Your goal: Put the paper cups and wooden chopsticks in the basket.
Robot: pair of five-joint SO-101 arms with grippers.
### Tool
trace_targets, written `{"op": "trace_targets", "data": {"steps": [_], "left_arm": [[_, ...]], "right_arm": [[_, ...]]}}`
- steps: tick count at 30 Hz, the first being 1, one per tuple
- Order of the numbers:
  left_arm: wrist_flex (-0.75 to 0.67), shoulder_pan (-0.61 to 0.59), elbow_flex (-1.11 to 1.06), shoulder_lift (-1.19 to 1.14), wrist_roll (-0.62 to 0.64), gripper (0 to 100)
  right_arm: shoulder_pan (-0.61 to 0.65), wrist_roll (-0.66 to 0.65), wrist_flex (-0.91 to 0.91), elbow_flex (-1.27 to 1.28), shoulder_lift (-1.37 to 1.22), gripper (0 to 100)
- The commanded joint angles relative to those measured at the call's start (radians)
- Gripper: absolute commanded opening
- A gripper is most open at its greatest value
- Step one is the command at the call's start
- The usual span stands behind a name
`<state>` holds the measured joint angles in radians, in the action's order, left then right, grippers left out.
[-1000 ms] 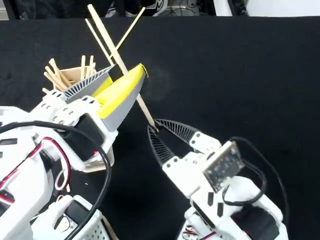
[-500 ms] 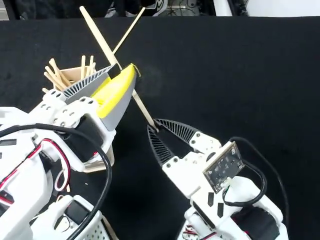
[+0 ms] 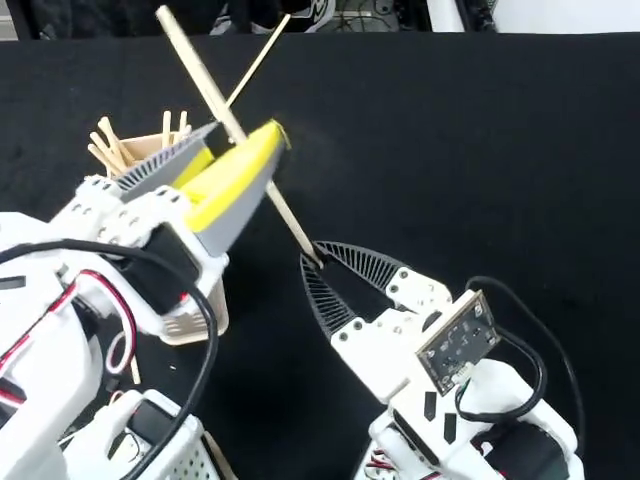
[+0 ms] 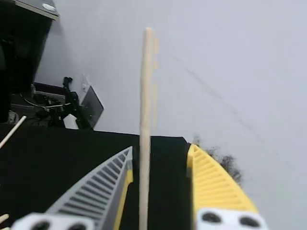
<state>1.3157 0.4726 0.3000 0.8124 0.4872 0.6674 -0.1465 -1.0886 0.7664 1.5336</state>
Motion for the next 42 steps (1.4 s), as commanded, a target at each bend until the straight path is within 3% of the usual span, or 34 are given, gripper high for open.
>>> {"op": "trace_targets", "data": {"steps": [1, 27, 33, 42], "left_arm": [[0.002, -0.065, 0.019, -0.011, 0.012, 19], [-0.049, -0.068, -0.022, -0.052, 0.018, 19], [-0.055, -0.067, -0.022, -0.057, 0.018, 13], [-0.057, 0.007, -0.021, -0.052, 0.017, 13]], "right_arm": [[-0.009, 0.008, -0.005, -0.045, -0.001, 1.2], [-0.008, 0.003, -0.005, -0.042, -0.004, 1.2], [-0.008, 0.002, -0.005, -0.042, -0.004, 1.2], [-0.008, 0.002, -0.005, -0.042, -0.004, 1.2]]}}
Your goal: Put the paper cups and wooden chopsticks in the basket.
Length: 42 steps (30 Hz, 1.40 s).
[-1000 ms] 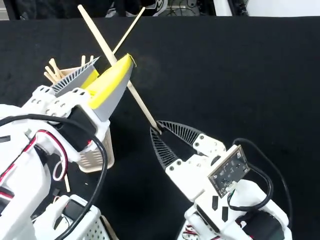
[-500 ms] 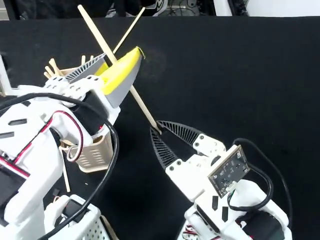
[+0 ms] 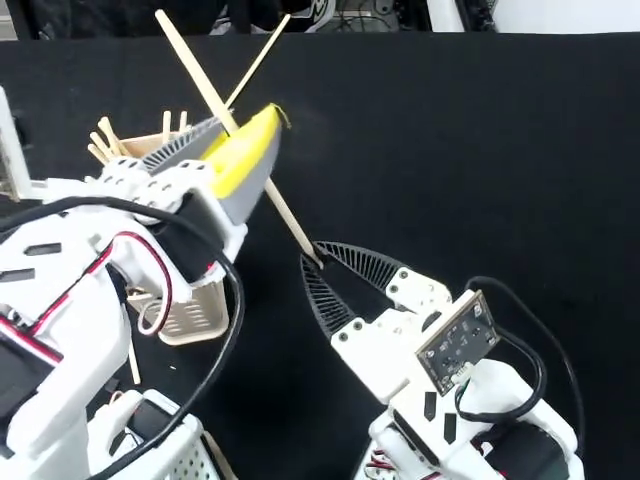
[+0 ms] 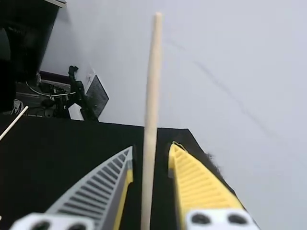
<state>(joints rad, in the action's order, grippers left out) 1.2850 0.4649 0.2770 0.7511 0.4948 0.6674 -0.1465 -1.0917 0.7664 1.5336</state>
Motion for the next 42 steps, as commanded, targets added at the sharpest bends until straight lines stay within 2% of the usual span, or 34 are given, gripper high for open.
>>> {"op": "trace_targets", "data": {"steps": [1, 6, 27, 31, 42], "left_arm": [[-0.026, 0.015, 0.002, 0.011, 0.009, 13], [-0.026, 0.015, 0.012, 0.009, 0.005, 10], [-0.017, 0.016, 0.024, 0.012, 0.005, 9], [-0.017, 0.016, 0.022, 0.012, 0.003, 6], [-0.017, 0.016, 0.024, 0.012, 0.003, 3]], "right_arm": [[-0.008, 0.002, -0.002, -0.042, -0.004, 1.2], [-0.008, 0.002, -0.002, -0.042, -0.004, 1.2], [-0.008, 0.002, -0.002, -0.042, -0.005, 1.2], [-0.008, 0.002, -0.002, -0.042, -0.005, 1.2], [-0.008, 0.002, 0.0, -0.042, -0.005, 1.2]]}}
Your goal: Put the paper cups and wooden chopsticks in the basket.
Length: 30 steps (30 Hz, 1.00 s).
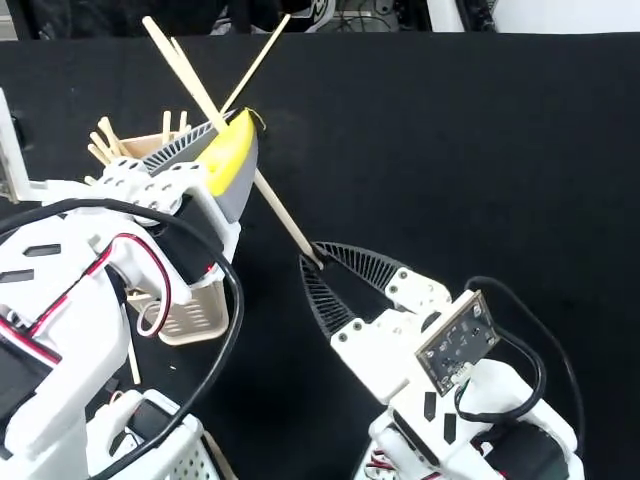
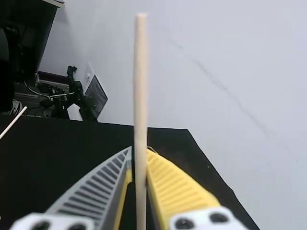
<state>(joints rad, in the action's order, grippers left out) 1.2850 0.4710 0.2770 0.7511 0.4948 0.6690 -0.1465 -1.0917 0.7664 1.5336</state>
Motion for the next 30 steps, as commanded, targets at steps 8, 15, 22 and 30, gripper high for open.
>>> {"op": "trace_targets", "data": {"steps": [8, 15, 22, 30], "left_arm": [[-0.015, 0.012, 0.024, 0.014, 0.009, 10], [0.074, 0.01, 0.119, 0.012, 0.034, 12], [0.081, 0.008, 0.128, 0.002, 0.034, 12], [0.075, 0.008, 0.128, 0.002, 0.034, 11]], "right_arm": [[-0.011, 0.002, 0.0, -0.042, -0.005, 1.2], [-0.011, 0.0, 0.0, -0.042, -0.005, 1.2], [-0.011, 0.0, 0.0, -0.042, -0.005, 1.2], [-0.011, 0.0, 0.0, -0.042, -0.005, 1.2]]}}
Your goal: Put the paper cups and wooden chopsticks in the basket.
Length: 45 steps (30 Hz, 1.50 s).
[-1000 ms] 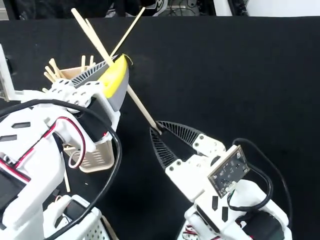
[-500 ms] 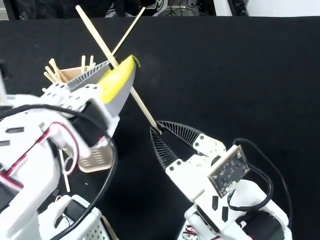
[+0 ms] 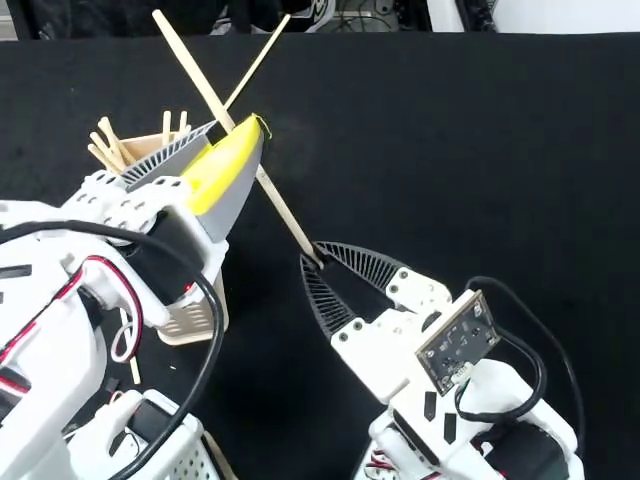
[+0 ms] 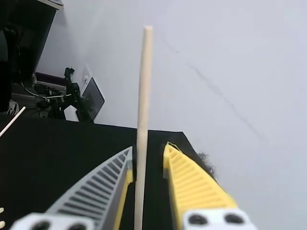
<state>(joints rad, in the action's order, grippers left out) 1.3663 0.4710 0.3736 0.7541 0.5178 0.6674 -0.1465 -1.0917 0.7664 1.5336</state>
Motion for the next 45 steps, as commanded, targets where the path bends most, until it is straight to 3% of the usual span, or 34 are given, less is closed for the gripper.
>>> {"op": "trace_targets", "data": {"steps": [1, 8, 12, 21, 45], "left_arm": [[-0.006, 0.008, 0.031, -0.002, 0.011, 11], [-0.008, 0.004, 0.03, -0.003, 0.011, 11], [-0.008, 0.007, 0.03, -0.003, -0.003, 6], [-0.114, 0.008, -0.105, -0.002, -0.017, 4], [-0.084, 0.01, -0.107, 0.009, -0.038, 3]], "right_arm": [[-0.009, 0.0, 0.0, -0.042, -0.005, 1.2], [-0.009, 0.0, 0.0, -0.042, -0.005, 1.2], [-0.009, 0.0, 0.0, -0.042, -0.005, 1.2], [-0.009, 0.0, 0.0, -0.042, -0.005, 1.2], [-0.009, 0.0, 0.002, -0.041, -0.005, 3.2]]}}
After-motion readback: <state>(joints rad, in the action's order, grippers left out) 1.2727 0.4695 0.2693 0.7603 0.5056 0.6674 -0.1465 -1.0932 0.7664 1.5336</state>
